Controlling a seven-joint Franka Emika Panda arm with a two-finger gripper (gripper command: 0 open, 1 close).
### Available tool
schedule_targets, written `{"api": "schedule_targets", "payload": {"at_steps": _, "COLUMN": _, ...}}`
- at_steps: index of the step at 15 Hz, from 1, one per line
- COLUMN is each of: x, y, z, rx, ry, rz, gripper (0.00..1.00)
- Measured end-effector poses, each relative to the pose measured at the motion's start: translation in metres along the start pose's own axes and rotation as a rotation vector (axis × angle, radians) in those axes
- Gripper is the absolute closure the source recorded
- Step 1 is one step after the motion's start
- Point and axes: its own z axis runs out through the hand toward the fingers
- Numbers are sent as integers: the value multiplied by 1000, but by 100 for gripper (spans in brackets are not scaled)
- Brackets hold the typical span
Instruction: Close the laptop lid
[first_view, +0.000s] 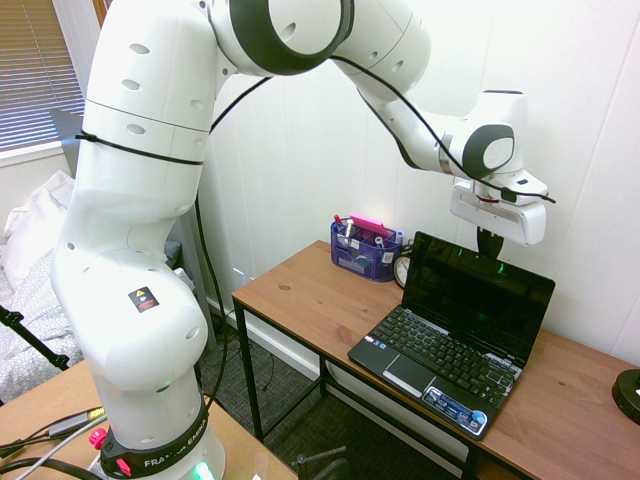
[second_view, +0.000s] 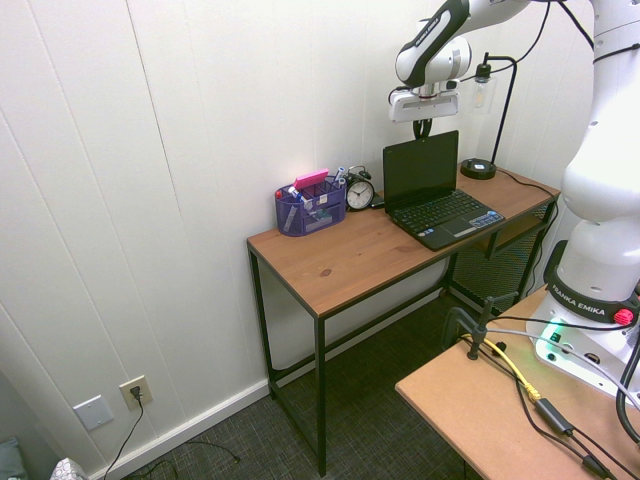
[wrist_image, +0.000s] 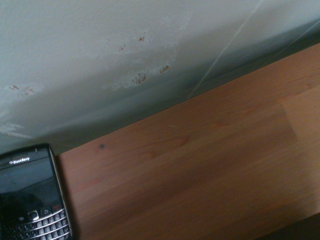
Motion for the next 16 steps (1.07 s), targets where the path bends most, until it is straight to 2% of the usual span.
{"api": "schedule_targets", "payload": {"at_steps": 3, "x": -4, "y": 17, "z": 1, "rx": -7, "ry": -7, "rz": 8, "gripper": 100}}
{"api": "schedule_targets", "payload": {"at_steps": 8, "x": -20, "y": 70, "z": 3, "rx": -15, "ry": -20, "rz": 24, "gripper": 100}}
{"api": "schedule_targets", "payload": {"at_steps": 16, "x": -46, "y": 139, "z": 44, "rx": -57, "ry": -50, "rz": 48, "gripper": 100}}
